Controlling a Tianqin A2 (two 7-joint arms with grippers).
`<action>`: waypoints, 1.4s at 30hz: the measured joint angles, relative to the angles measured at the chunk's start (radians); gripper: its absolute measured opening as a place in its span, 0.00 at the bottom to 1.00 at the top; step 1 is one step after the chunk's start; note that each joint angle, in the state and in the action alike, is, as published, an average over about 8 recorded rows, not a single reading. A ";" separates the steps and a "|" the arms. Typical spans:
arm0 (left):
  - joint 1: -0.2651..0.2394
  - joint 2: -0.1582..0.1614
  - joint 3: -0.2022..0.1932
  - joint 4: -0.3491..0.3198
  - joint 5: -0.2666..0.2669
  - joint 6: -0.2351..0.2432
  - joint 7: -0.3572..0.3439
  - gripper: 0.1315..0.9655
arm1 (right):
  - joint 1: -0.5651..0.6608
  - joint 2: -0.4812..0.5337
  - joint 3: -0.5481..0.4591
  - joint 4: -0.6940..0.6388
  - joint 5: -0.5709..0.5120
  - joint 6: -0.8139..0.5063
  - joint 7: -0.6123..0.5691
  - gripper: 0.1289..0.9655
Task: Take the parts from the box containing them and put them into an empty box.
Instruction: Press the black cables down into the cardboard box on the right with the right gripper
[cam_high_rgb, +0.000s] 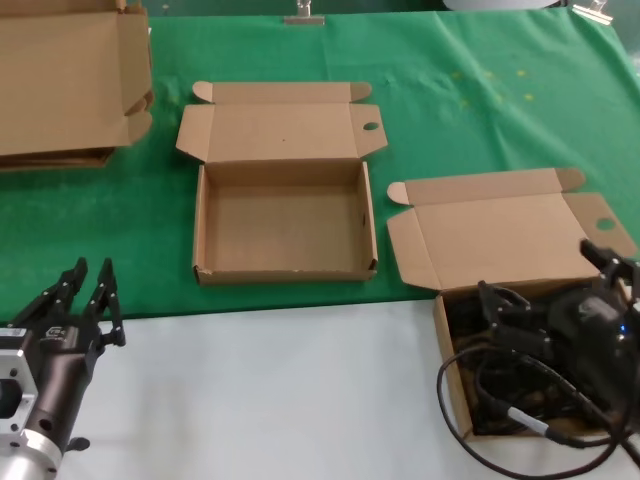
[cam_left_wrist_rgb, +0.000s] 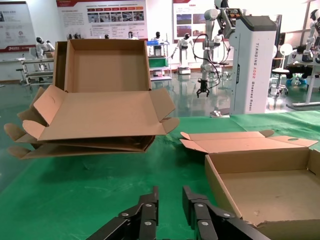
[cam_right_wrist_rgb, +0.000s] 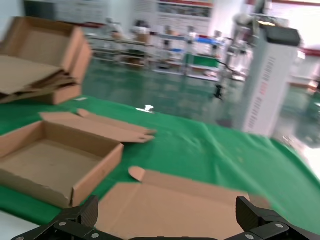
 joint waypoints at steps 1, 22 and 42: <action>0.000 0.000 0.000 0.000 0.000 0.000 0.000 0.16 | 0.013 0.022 -0.005 -0.001 0.000 -0.022 0.004 1.00; 0.000 0.000 0.000 0.000 0.000 0.000 0.000 0.05 | 0.514 0.300 -0.148 -0.240 0.018 -0.791 -0.141 1.00; 0.000 0.000 0.000 0.000 0.000 0.000 0.000 0.05 | 1.077 0.294 -0.371 -0.552 -0.227 -1.434 -0.304 1.00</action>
